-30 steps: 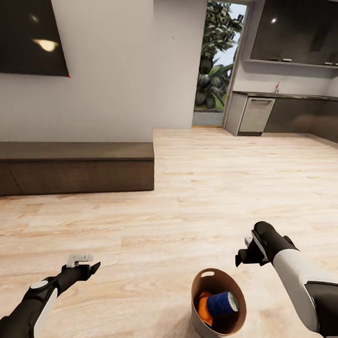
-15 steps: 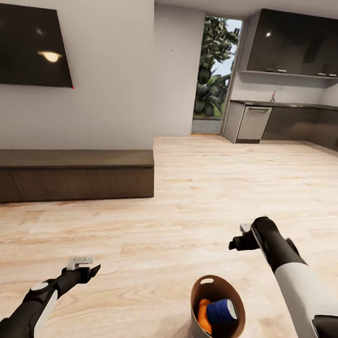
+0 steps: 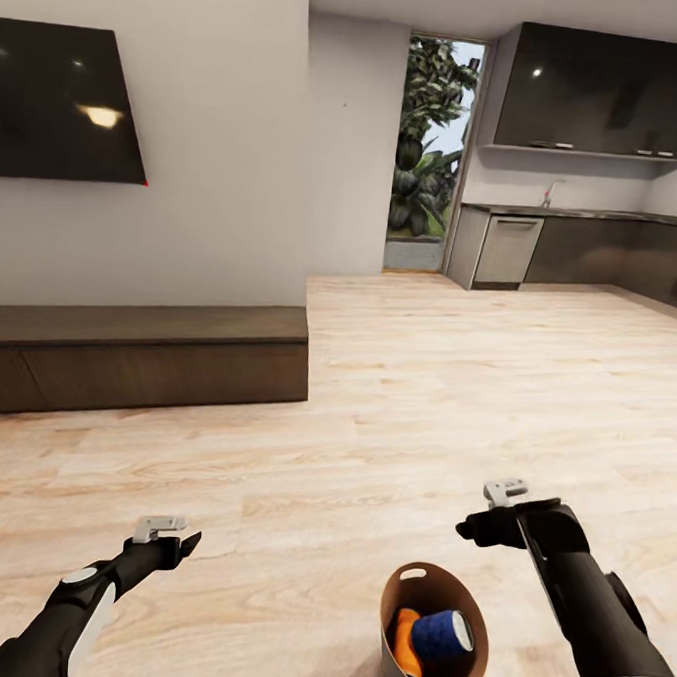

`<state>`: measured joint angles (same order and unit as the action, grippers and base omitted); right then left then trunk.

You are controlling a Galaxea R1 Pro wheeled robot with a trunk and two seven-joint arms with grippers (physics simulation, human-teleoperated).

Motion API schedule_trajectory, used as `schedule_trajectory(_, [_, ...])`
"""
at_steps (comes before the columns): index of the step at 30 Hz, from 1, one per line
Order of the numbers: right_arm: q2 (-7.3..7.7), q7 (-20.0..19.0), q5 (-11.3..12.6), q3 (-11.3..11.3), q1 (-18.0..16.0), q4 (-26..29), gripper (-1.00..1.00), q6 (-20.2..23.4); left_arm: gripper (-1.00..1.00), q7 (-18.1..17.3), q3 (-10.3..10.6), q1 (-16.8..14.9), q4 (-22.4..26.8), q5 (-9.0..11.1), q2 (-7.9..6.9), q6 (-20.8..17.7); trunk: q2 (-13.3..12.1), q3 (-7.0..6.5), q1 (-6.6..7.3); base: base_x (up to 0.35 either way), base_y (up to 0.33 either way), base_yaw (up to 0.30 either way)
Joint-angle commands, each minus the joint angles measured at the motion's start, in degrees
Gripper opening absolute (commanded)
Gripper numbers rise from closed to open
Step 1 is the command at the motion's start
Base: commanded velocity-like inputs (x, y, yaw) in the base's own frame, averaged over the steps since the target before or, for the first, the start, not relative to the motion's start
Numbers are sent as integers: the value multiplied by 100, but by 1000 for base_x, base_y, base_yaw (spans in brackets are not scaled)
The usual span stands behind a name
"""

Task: Put the three can of soda from the living room inside the tash can in the kitchen.

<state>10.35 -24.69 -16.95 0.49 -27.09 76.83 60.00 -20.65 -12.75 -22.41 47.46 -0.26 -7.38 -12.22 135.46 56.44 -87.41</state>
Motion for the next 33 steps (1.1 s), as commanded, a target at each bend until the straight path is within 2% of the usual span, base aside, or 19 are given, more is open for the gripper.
schedule_trajectory(1, [-2,-2,4,-32,120,103,100,0,100,0,0,0,0,-1,0,0,-42,-19,22,0,0,0])
schedule_trajectory(5, [-5,-6,10,-143,514,487,100,0,100,0,0,0,0,-1,0,0,-202,-90,110,0,0,0])
schedule_trajectory(6, [-14,-10,14,-283,871,780,100,0,100,1,0,0,-5,-1,0,0,-242,-108,132,0,0,0])
schedule_trajectory(9, [-18,-26,16,-367,1297,980,100,0,100,5,0,0,-7,-1,0,0,-363,-162,198,0,0,0])
schedule_trajectory(11, [-21,-28,16,-392,1444,1022,100,0,100,6,0,0,-8,-1,0,0,-443,-198,242,0,0,0])
schedule_trajectory(12, [-24,-24,18,-439,1582,1049,100,-145,100,5,0,0,-8,-1,0,0,-483,-216,264,0,0,0])
schedule_trajectory(15, [-43,-21,21,-521,1820,1073,100,-500,100,25,0,0,-8,-1,0,5,-603,-270,330,0,0,0])
schedule_trajectory(21, [-127,-28,56,-588,2012,1085,100,-733,100,305,48,0,-177,-3,0,25,-844,-378,462,0,0,0])
schedule_trajectory(23, [-138,-27,61,-596,2063,1083,100,-820,100,385,127,0,-279,-2,0,53,-924,-414,506,0,0,0])
schedule_trajectory(24, [-145,-16,64,-614,2127,1082,100,-989,100,458,283,0,-429,-2,0,94,-964,-432,528,0,0,0])
schedule_trajectory(28, [-152,-8,69,-714,2240,1079,100,-1265,100,656,617,0,-824,8,0,151,-1125,-503,616,0,0,0])
schedule_trajectory(30, [-154,-19,73,-835,2306,1066,100,-1370,100,900,819,0,-1206,17,-1,210,-1205,-539,659,0,0,0])
schedule_trajectory(33, [-152,-38,81,-930,2370,1038,100,-1438,100,1120,958,2,-1686,18,-4,489,-1325,-593,725,0,0,0])
